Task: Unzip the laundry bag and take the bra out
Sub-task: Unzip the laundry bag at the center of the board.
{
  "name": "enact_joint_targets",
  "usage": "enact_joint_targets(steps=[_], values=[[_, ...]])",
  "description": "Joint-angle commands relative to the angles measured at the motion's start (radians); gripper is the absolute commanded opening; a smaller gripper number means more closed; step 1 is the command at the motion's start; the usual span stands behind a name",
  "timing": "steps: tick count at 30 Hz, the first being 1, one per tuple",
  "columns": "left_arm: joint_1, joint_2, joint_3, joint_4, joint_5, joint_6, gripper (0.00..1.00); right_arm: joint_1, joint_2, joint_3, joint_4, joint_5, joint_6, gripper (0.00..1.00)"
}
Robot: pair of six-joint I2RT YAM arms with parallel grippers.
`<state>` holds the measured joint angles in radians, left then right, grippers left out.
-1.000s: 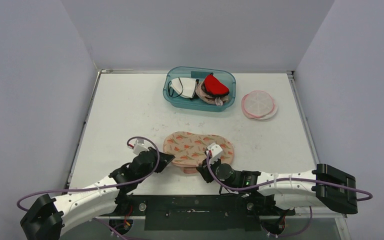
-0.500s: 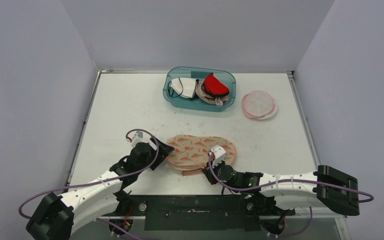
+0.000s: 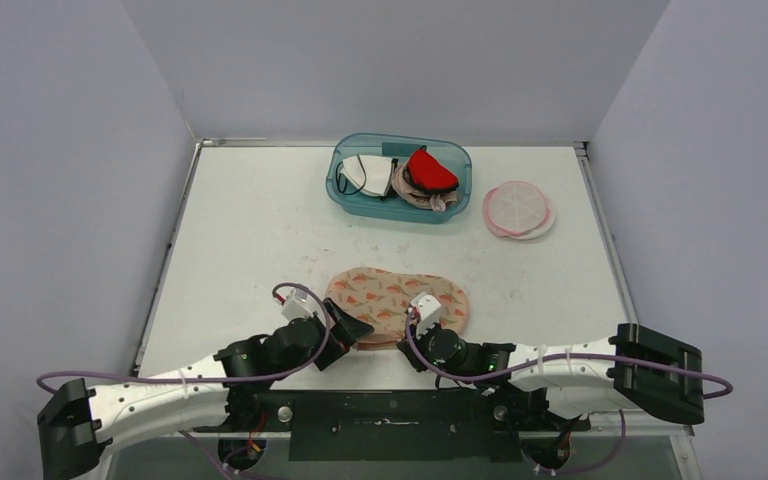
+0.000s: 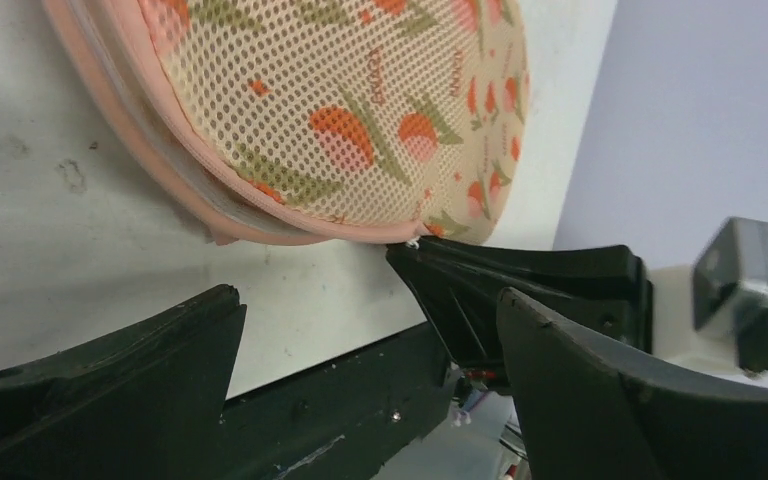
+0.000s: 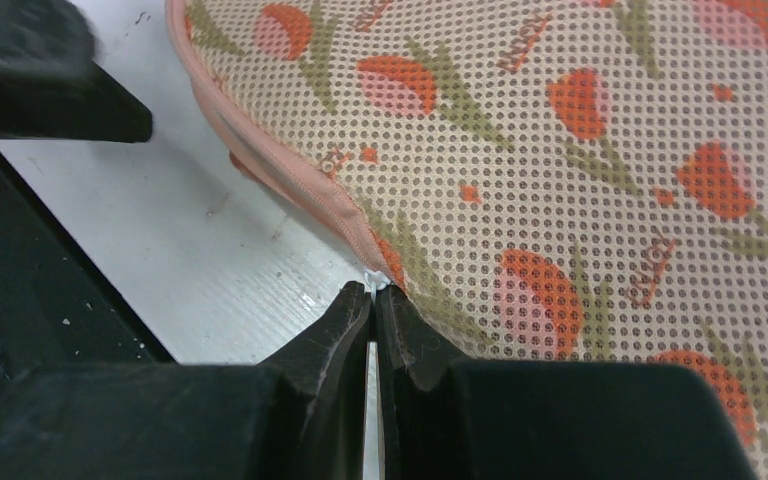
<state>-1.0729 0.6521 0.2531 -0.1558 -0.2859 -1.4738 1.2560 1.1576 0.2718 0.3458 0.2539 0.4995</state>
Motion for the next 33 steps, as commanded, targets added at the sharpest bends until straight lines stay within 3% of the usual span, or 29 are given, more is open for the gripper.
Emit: enact_joint_targets(steps=[1, 8, 12, 27, 33], values=[[-0.052, 0.141, 0.077, 0.046, -0.128, -0.088, 0.96, -0.003, 0.048, 0.074, 0.111, -0.071, -0.041, 0.05], [-0.047, 0.313, 0.118, 0.206, -0.173, -0.117, 0.96, 0.014, 0.052, 0.093, 0.157, -0.121, -0.061, 0.05], [-0.034, 0.356, 0.139, 0.208, -0.194, -0.122, 1.00, 0.019, 0.057, 0.091, 0.180, -0.127, -0.064, 0.05], [0.015, 0.387, 0.089, 0.198, -0.227, -0.193, 0.00, 0.022, 0.018, 0.090, 0.115, -0.110, -0.061, 0.05], [0.041, 0.367, 0.072, 0.158, -0.241, -0.215, 0.00, 0.024, -0.047, 0.092, 0.027, -0.076, -0.051, 0.05]])
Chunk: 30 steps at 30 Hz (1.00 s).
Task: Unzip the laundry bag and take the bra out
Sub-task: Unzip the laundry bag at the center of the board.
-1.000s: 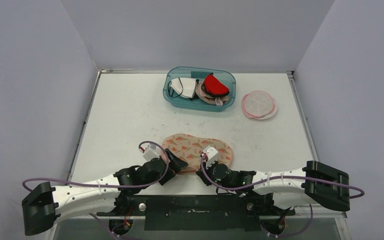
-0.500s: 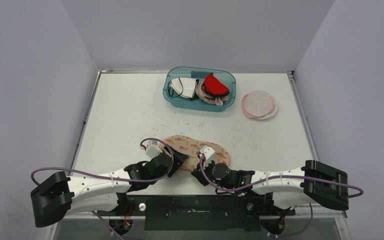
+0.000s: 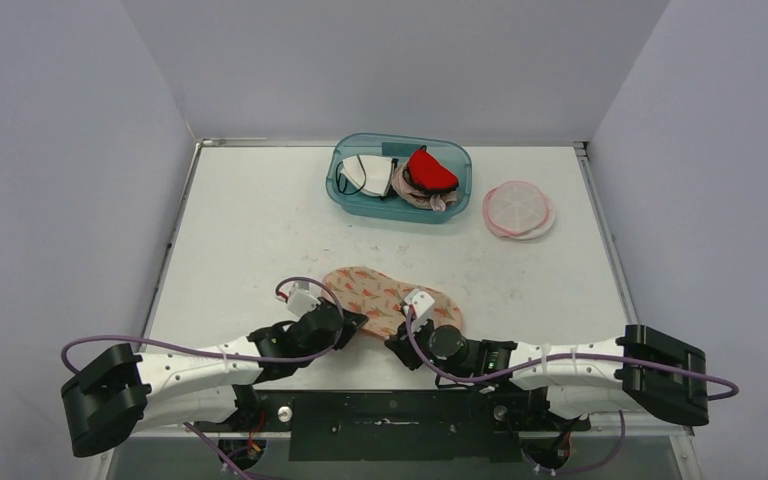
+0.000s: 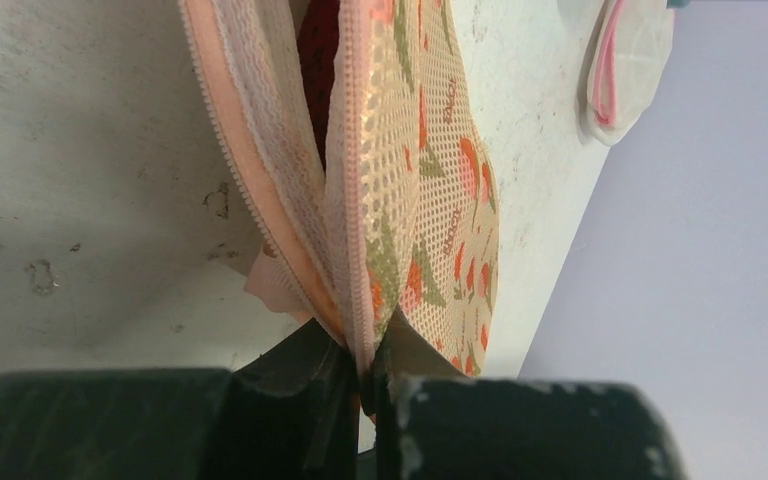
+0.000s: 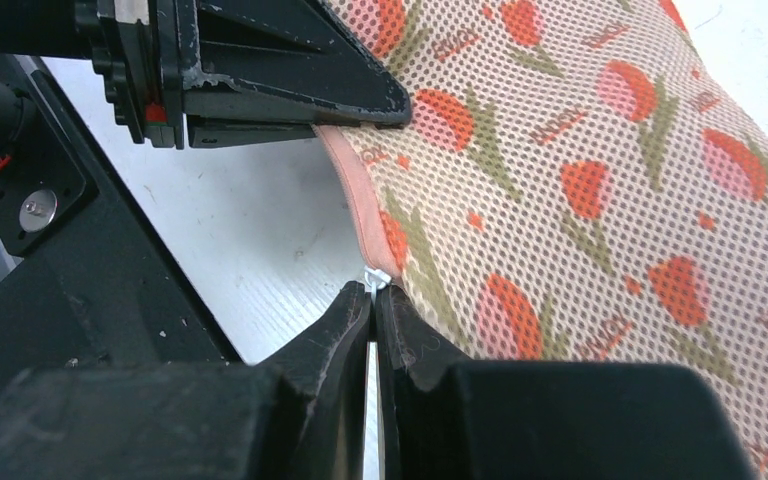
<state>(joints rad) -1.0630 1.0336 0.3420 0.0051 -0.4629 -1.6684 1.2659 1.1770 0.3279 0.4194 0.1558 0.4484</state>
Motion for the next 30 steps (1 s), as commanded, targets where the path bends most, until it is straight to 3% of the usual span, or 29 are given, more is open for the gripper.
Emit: enact_joint_targets(steps=[1, 8, 15, 24, 30], values=[[0.036, -0.022, -0.022, -0.004, -0.065, -0.024, 0.00, 0.013, -0.080, 0.034, -0.064, 0.029, 0.002, 0.05], [0.077, -0.077, -0.040, -0.074, -0.071, -0.011, 0.00, 0.013, -0.171, 0.013, -0.155, 0.084, 0.020, 0.05], [0.142, -0.075, -0.030, -0.072, -0.017, 0.099, 0.00, 0.013, -0.256, -0.012, -0.233, 0.149, 0.050, 0.05], [0.306, -0.056, -0.053, 0.084, 0.159, 0.279, 0.00, 0.012, -0.301, -0.044, -0.268, 0.182, 0.082, 0.05], [0.343, -0.010, 0.005, 0.113, 0.228, 0.386, 0.00, 0.012, -0.288, -0.054, -0.245, 0.172, 0.083, 0.05]])
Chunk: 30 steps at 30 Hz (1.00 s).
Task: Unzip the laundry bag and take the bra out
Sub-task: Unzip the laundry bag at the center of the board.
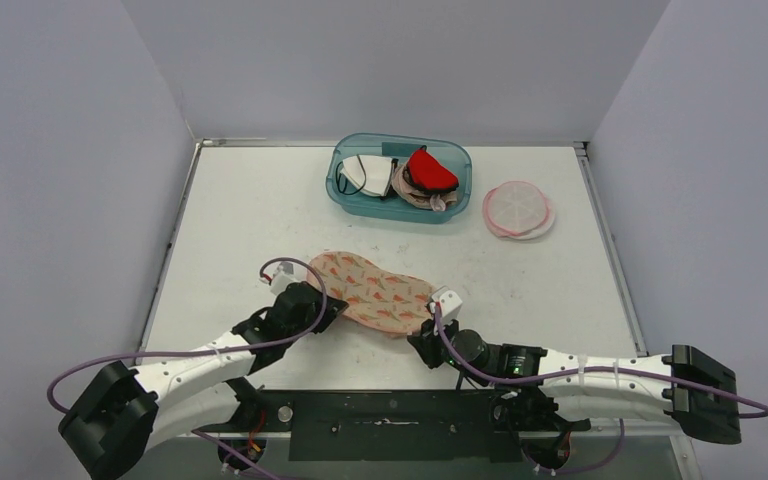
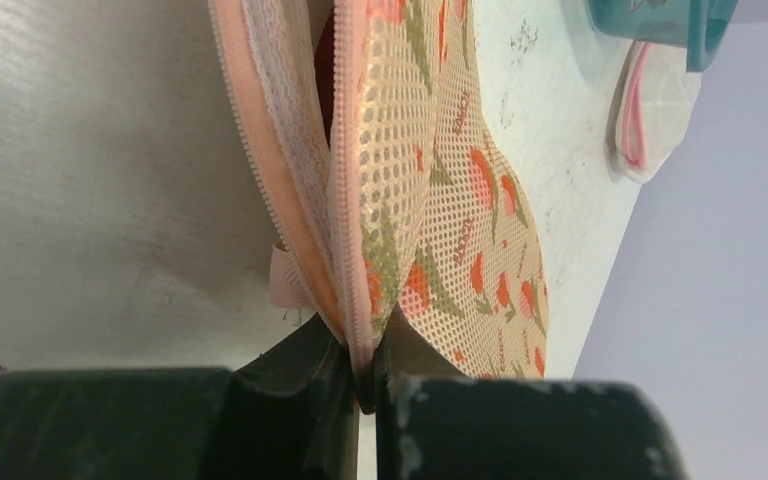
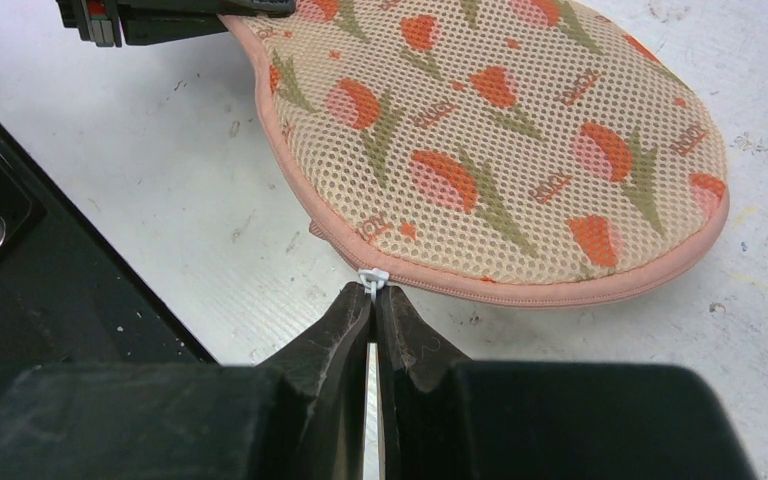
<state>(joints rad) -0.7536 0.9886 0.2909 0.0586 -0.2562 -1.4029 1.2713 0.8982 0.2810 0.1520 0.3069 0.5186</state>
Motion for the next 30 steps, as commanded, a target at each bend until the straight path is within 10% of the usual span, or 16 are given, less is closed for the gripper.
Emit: enact_joint_targets(steps=[1, 6, 13, 23, 30], values=[[0.037, 0.054, 0.080, 0.066, 0.039, 0.142, 0.00, 0.008, -0.006, -0.009, 0.031, 0.016, 0.012, 0.05], [0.045, 0.168, 0.180, 0.063, 0.137, 0.216, 0.10, 0.010, 0.016, -0.013, 0.072, -0.030, 0.011, 0.05], [0.037, 0.087, 0.164, -0.030, 0.200, 0.217, 1.00, 0.015, 0.059, -0.009, 0.133, -0.069, 0.011, 0.05], [-0.251, -0.345, -0.018, -0.252, 0.029, -0.055, 0.96, 0.026, 0.234, 0.054, 0.281, -0.146, -0.041, 0.05], [-0.369, -0.235, -0.046, -0.081, -0.051, -0.117, 0.96, 0.028, 0.376, 0.137, 0.363, -0.213, -0.090, 0.05]])
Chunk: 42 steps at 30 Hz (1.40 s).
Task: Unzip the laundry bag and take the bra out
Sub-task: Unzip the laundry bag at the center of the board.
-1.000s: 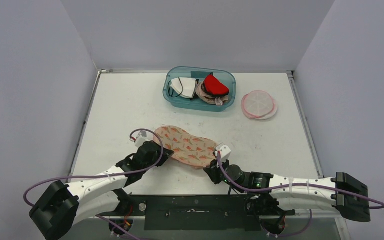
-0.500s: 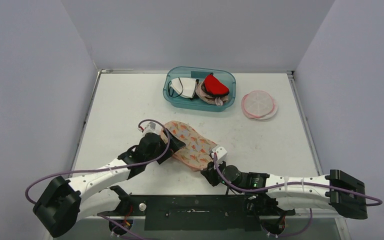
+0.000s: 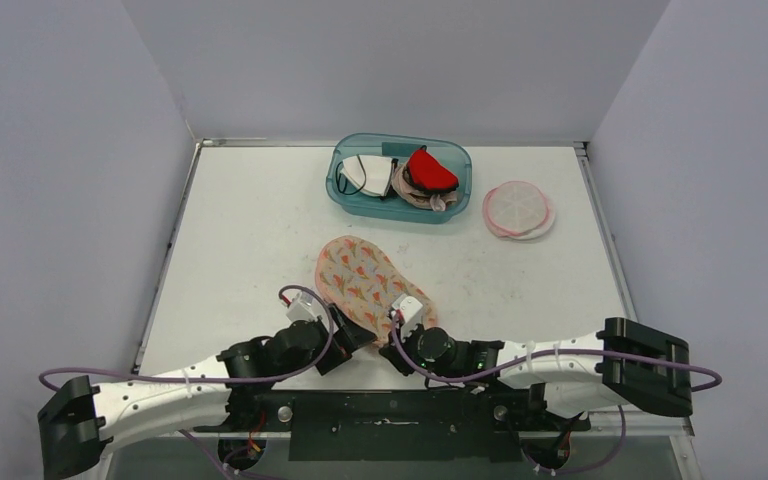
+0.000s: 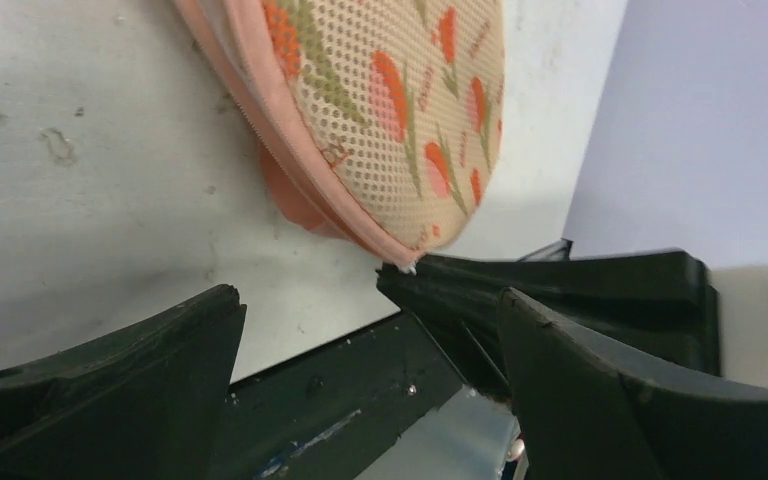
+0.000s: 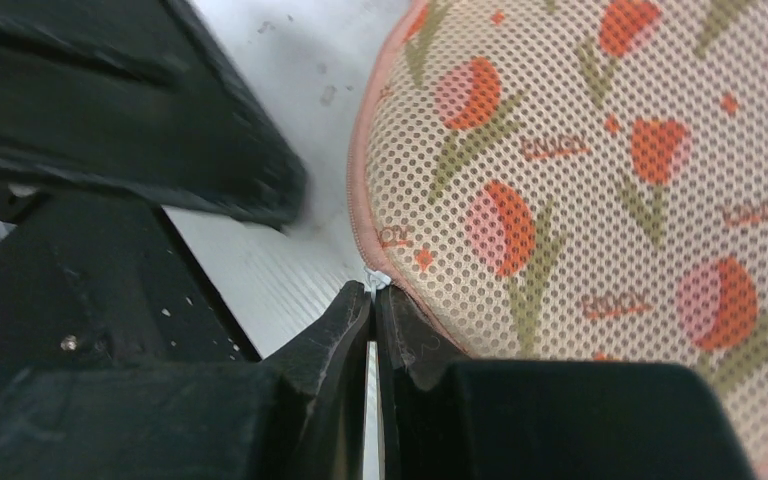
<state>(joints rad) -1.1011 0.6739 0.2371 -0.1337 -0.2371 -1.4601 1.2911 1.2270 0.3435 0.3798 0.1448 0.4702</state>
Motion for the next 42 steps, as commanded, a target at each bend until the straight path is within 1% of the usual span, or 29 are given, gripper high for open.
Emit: enact_joint_targets(steps=[1, 5, 8, 10, 13, 15, 17, 20, 27, 31, 35, 42], values=[[-0.020, 0.108, 0.016, 0.135, -0.072, -0.059, 0.96, 0.008, 0.060, 0.084, 0.141, -0.059, -0.045, 0.05], [-0.020, 0.173, 0.036, 0.187, -0.121, -0.074, 0.98, 0.009, 0.083, 0.100, 0.153, -0.085, -0.050, 0.05], [-0.020, 0.173, 0.018, 0.227, -0.163, -0.083, 0.84, 0.010, 0.077, 0.095, 0.146, -0.085, -0.049, 0.05], [-0.020, 0.169, 0.007, 0.243, -0.186, -0.089, 0.71, 0.010, 0.069, 0.091, 0.140, -0.081, -0.048, 0.05], [-0.021, 0.172, 0.002, 0.246, -0.205, -0.093, 0.47, 0.010, 0.059, 0.088, 0.132, -0.077, -0.045, 0.05], [-0.020, 0.177, -0.002, 0.246, -0.212, -0.098, 0.29, 0.010, 0.055, 0.088, 0.129, -0.077, -0.044, 0.05], [-0.019, 0.177, -0.004, 0.238, -0.220, -0.105, 0.16, 0.010, 0.050, 0.087, 0.125, -0.077, -0.042, 0.05], [-0.016, 0.169, -0.014, 0.233, -0.227, -0.111, 0.01, 0.011, 0.035, 0.085, 0.110, -0.072, -0.041, 0.05], [0.017, 0.154, -0.028, 0.228, -0.220, -0.085, 0.00, 0.013, -0.054, 0.053, 0.019, -0.012, -0.036, 0.05], [0.079, 0.163, -0.044, 0.258, -0.135, -0.032, 0.00, 0.013, -0.141, 0.017, -0.071, 0.052, -0.033, 0.05], [0.169, 0.191, -0.058, 0.315, -0.024, 0.041, 0.00, 0.011, -0.211, -0.019, -0.146, 0.106, -0.012, 0.05], [0.282, 0.284, -0.020, 0.419, 0.154, 0.219, 0.00, 0.011, -0.292, -0.061, -0.203, 0.144, 0.022, 0.05]])
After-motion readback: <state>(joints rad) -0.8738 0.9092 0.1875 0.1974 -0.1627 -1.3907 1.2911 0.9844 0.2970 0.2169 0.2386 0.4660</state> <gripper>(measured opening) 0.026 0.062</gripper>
